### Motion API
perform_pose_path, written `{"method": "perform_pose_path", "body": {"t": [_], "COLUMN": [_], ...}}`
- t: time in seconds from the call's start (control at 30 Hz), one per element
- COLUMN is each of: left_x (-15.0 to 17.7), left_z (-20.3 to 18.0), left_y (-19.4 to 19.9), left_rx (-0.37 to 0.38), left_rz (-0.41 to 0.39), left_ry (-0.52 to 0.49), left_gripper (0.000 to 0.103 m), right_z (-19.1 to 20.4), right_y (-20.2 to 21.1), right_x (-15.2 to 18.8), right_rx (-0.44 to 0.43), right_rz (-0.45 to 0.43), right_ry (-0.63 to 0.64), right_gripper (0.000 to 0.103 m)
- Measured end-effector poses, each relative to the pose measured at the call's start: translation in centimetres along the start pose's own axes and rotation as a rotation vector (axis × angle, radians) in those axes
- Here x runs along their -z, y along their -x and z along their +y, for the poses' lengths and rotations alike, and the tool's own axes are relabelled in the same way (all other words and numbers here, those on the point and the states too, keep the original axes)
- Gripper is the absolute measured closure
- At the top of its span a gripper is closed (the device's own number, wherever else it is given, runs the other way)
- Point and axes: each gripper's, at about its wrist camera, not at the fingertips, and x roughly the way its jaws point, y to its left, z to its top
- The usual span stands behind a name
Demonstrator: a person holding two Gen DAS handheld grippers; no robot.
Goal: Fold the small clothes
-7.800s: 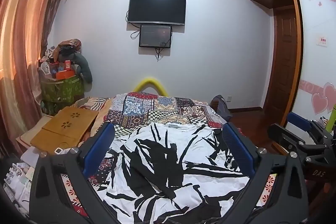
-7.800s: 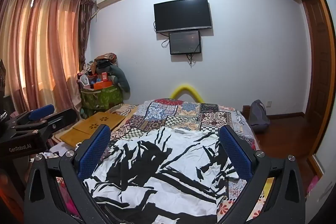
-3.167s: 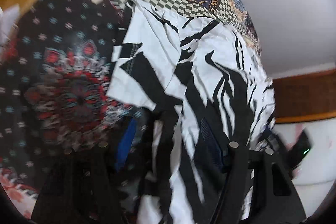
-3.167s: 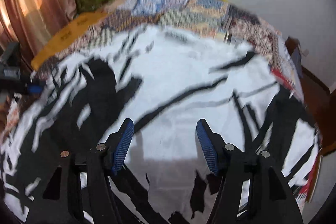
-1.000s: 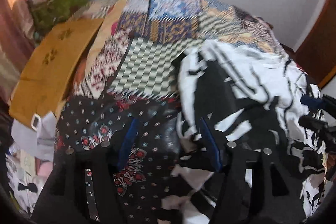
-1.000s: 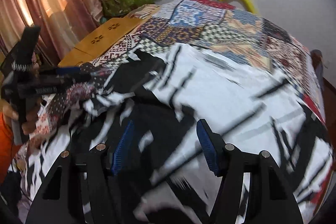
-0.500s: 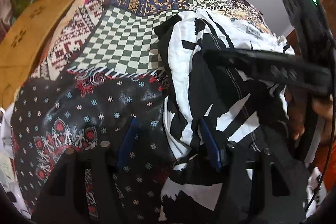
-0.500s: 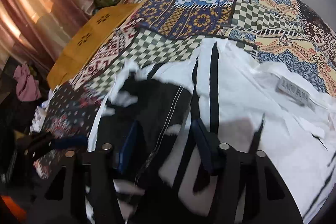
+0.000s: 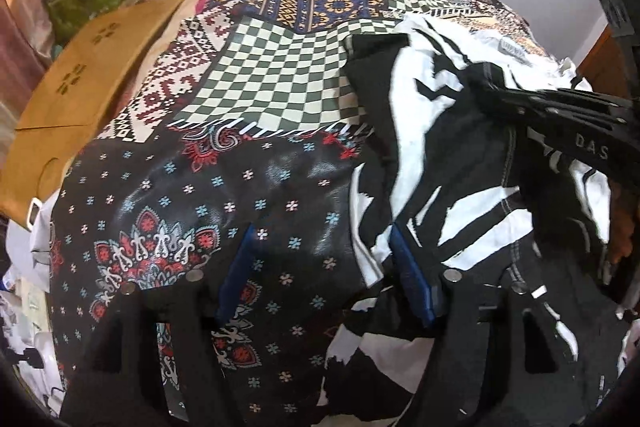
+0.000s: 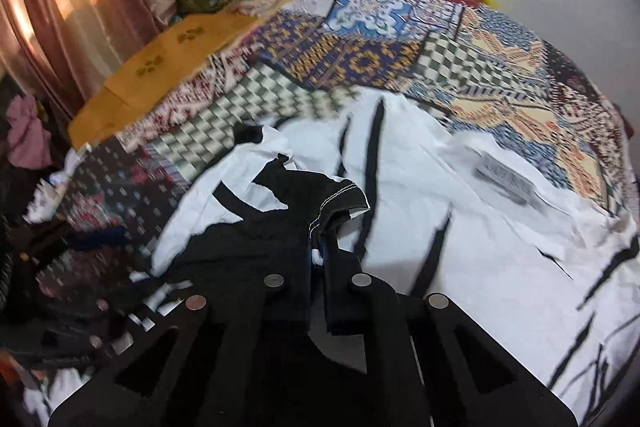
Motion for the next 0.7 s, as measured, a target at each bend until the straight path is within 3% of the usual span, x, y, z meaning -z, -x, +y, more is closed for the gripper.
{"method": "perform_pose_path", "body": {"t": [0.2, 0.4, 0.5, 0.57, 0.7], "left_x": [0.2, -0.2, -0.6, -0.9, -1.5], "left_z": [0.5, -0.6, -1.4, -2.1, -4.0], "left_y": [0.0, 1.6, 3.5, 5.0, 8.4], "left_rx": [-0.014, -0.070, -0.069, -0.071, -0.065], "left_rz": [0.031, 0.019, -0.013, -0.043, -0.107], "left_ry": [0.022, -0.015, -0.027, -0.034, -0.054], "left_gripper": [0.031, 0.032, 0.032, 0.031, 0.031], "right_z": [-2.2, -4.7, -5.3, -5.9, -6.8], "right_y": [1.3, 6.4, 8.9, 11.1, 14.7], "right_x": [0.0, 2.3, 4.0, 5.4, 7.9], "right_rx": [0.118, 0.074, 0.052, 0.041, 0.087], "right_rz": [-0.033, -0.092, -0.118, -0.149, -0.207], "right_ry": [-0.043, -0.071, -0.103, -0.132, -0.150], "right_gripper": [0.099, 0.097, 0.088, 0.075, 0.071]}}
